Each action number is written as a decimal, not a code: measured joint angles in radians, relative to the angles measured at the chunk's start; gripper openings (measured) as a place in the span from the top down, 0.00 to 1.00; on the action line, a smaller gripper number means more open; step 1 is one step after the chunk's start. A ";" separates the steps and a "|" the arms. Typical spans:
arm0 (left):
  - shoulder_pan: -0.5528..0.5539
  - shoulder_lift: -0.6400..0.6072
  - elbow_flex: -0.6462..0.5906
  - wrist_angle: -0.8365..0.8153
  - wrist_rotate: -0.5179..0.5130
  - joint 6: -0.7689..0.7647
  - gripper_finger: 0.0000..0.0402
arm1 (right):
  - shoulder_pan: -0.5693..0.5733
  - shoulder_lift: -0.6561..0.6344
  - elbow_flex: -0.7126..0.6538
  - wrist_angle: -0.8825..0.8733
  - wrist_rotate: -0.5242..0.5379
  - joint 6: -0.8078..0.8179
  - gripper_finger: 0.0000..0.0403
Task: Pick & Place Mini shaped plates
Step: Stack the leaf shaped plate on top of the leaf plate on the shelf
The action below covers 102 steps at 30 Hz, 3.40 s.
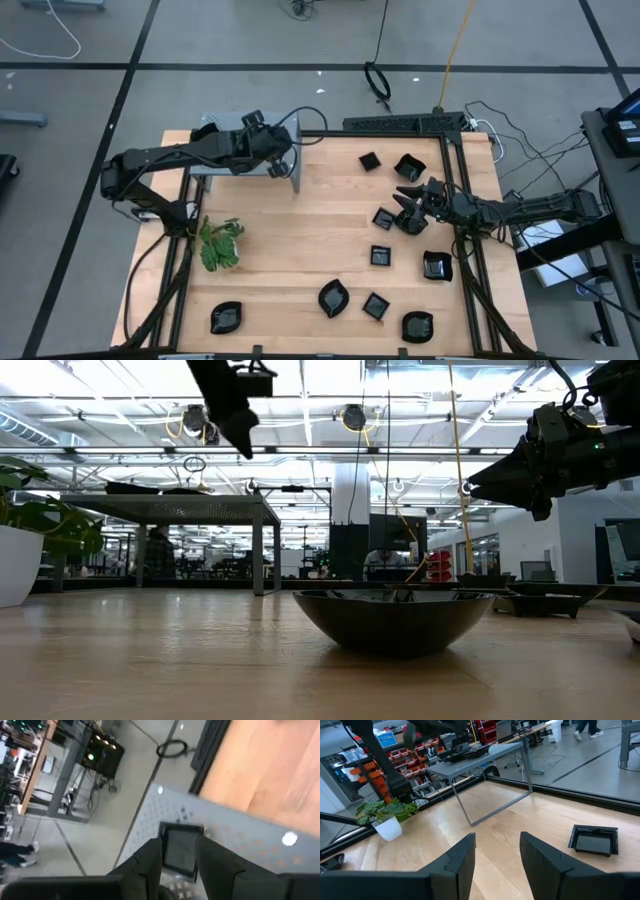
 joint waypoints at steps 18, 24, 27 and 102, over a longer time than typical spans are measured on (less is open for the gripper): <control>-0.194 0.068 0.022 0.134 0.372 -0.369 0.67 | 0.000 0.000 0.000 -0.001 0.000 0.000 0.65; -0.274 0.127 0.023 0.186 0.374 -0.423 0.67 | 0.000 0.000 0.000 0.000 0.000 0.000 0.65; -0.314 0.170 0.024 0.196 0.418 -0.459 0.67 | 0.000 0.000 0.000 0.000 0.000 0.000 0.65; -0.513 0.502 0.024 0.590 0.756 -1.021 0.99 | 0.000 0.001 0.000 0.000 0.000 0.000 0.65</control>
